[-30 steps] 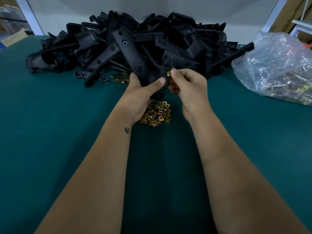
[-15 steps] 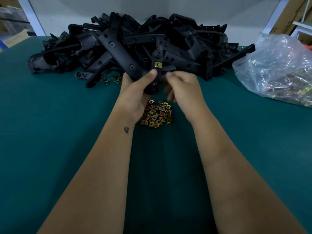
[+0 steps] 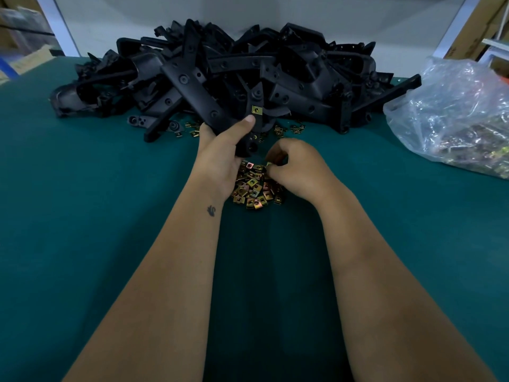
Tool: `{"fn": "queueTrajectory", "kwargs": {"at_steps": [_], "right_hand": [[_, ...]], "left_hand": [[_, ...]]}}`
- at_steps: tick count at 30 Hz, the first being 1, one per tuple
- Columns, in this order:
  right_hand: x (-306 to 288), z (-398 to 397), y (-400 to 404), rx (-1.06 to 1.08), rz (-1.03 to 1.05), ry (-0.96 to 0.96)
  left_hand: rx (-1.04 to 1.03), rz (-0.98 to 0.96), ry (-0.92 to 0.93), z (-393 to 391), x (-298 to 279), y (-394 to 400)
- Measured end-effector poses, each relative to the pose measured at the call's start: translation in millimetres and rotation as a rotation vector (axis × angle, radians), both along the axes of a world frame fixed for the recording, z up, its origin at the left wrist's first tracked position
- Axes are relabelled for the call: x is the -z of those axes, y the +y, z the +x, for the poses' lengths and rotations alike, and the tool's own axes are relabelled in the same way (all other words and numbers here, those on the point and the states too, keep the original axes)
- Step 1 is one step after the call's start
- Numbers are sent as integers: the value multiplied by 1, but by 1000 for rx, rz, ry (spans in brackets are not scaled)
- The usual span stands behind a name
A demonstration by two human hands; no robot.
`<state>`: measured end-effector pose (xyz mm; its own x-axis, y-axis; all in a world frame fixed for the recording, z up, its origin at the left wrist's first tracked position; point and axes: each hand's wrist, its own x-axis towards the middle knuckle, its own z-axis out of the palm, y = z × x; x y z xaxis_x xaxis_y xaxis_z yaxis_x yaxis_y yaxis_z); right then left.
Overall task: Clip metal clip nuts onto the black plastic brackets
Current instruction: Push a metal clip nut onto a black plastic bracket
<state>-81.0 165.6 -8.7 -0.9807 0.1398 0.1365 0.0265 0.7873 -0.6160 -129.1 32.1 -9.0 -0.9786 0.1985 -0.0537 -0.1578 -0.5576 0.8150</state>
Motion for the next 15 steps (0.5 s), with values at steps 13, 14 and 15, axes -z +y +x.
{"fn": "queueTrajectory", "kwargs": {"at_steps": [13, 14, 15], "right_hand": [[-6, 2, -7, 90, -738, 263], [-7, 2, -7, 88, -772, 266], [-7, 3, -7, 89, -802, 267]], "left_hand": [[18, 67, -51, 6, -8, 0], [20, 69, -51, 6, -8, 0], [22, 71, -53, 7, -9, 0]]}}
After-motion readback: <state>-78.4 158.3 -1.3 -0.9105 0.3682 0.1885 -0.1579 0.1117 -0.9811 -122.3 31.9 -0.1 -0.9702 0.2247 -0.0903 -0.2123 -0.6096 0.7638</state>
